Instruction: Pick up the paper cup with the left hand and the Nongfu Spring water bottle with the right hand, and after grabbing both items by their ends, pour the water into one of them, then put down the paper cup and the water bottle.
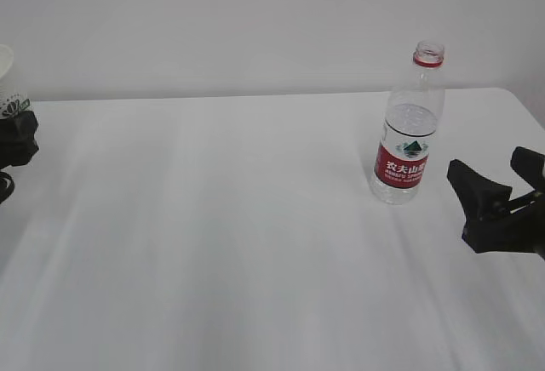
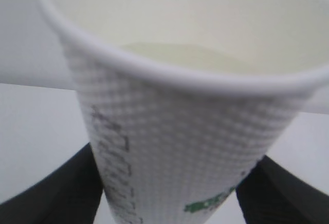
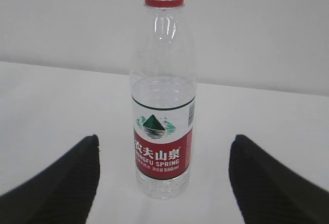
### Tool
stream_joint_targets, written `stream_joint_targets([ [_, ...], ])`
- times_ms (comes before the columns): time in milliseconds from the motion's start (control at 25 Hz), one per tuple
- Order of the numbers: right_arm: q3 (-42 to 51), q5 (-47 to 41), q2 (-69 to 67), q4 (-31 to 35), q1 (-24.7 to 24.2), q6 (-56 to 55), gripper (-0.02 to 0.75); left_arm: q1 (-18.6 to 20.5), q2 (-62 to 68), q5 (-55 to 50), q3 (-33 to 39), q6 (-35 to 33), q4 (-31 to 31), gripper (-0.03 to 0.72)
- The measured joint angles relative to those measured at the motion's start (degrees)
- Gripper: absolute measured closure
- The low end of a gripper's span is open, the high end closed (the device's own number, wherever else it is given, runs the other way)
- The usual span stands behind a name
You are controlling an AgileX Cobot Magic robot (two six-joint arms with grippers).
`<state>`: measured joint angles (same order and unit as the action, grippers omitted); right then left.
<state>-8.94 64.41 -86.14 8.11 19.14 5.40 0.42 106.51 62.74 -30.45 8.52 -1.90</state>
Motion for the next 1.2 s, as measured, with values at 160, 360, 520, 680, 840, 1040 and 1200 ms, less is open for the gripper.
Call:
stream_joint_targets([
  [160, 0.0, -0.54, 0.0, -0.08, 0.0, 0.0, 0.145, 0.0, 1.56, -0.11, 0.0, 0.0, 0.0, 0.152],
  [360, 0.0, -0.61, 0.0, -0.21, 0.0, 0.0, 0.144, 0.0, 2.43, 0.1, 0.0, 0.0, 0.21, 0.16],
  [520, 0.0, -0.66, 0.0, -0.21, 0.0, 0.0, 0.144, 0.0, 2.43, 0.33, 0.0, 0.0, 0.21, 0.161],
  [680, 0.0, -0.75, 0.0, -0.21, 0.0, 0.0, 0.144, 0.0, 2.43, 0.45, 0.0, 0.0, 0.58, 0.162],
  [840, 0.0, -0.75, 0.0, -0.21, 0.0, 0.0, 0.145, 0.0, 2.43, 0.54, 0.0, 0.0, 0.94, 0.163],
  [1040, 0.0, -0.75, 0.0, -0.21, 0.0, 0.0, 0.145, 0.0, 4.07, 0.86, 0.0, 0.0, 1.19, 0.163],
  [1200, 0.0, -0.89, 0.0, -0.24, 0.0, 0.0, 0.145, 0.0, 6.42, 0.86, 0.0, 0.0, 1.9, 0.163],
])
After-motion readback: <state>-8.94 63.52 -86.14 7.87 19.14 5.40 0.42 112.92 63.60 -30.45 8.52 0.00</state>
